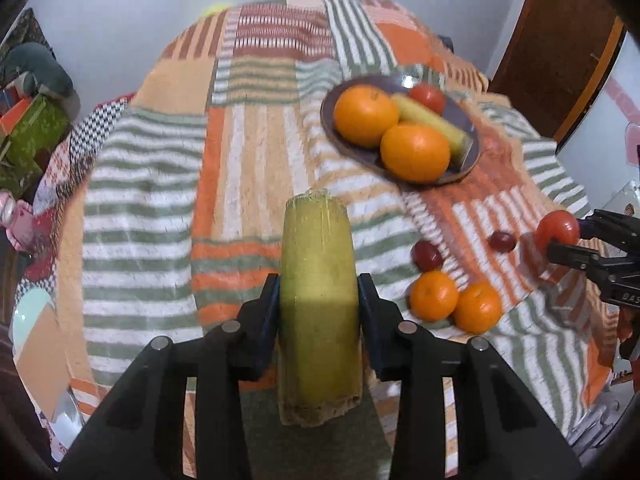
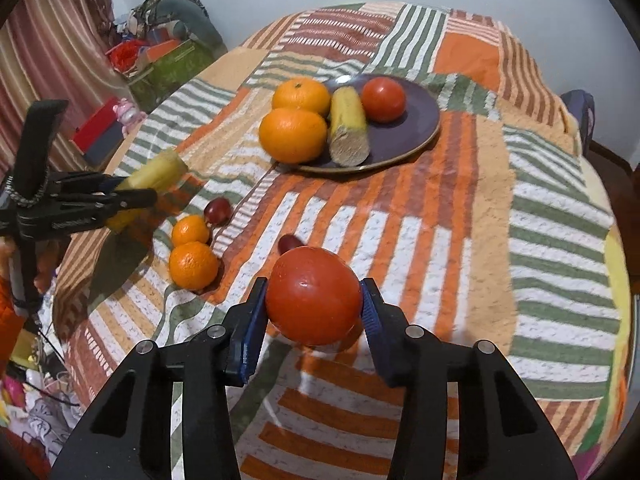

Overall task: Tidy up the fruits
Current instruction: 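Grasp the red tomato with the right gripper while the left gripper lifts the corn cob, then place the corn cob on the plate with the left gripper while the right gripper sets the tomato there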

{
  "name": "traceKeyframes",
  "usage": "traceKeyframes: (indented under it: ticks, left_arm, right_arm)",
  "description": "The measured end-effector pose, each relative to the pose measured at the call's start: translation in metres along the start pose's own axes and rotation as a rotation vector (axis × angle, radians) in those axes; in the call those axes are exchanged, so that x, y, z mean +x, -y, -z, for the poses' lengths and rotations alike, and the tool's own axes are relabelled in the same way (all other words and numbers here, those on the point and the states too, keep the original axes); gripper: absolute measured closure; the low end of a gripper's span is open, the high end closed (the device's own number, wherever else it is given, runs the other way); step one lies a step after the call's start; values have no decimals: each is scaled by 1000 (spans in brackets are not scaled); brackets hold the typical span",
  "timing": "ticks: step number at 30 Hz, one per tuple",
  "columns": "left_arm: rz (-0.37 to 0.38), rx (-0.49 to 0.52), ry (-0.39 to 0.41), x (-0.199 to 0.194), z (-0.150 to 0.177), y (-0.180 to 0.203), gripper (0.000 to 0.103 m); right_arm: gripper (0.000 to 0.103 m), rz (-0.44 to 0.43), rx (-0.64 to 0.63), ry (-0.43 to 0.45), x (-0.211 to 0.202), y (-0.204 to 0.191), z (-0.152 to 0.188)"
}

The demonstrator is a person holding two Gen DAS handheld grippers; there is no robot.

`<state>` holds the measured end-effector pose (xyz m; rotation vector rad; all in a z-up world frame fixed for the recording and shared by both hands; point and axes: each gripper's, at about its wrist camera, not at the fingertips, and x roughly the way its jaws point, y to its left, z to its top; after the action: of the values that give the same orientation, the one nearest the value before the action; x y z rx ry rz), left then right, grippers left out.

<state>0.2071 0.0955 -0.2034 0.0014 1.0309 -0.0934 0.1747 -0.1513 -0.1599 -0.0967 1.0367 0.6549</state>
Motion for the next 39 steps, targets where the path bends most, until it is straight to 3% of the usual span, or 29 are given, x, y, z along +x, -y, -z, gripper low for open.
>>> traceKeyframes:
  ticks: [8,16,26,39]
  left_arm:
    - [12,37,94,-19,-39,16,66]
    - [15,53,139,-3,-83,31,66]
    - [48,59,129,32,-132,42,66]
    - [103,31,34,96,-175,57,66]
  right_arm:
    - [61,39,22,85,-19,18,-26]
    - [61,68,18,146,-24,36,-60]
    - [61,68,28,179,-7,52,-98]
    - [61,71,17,113,42,59,-119]
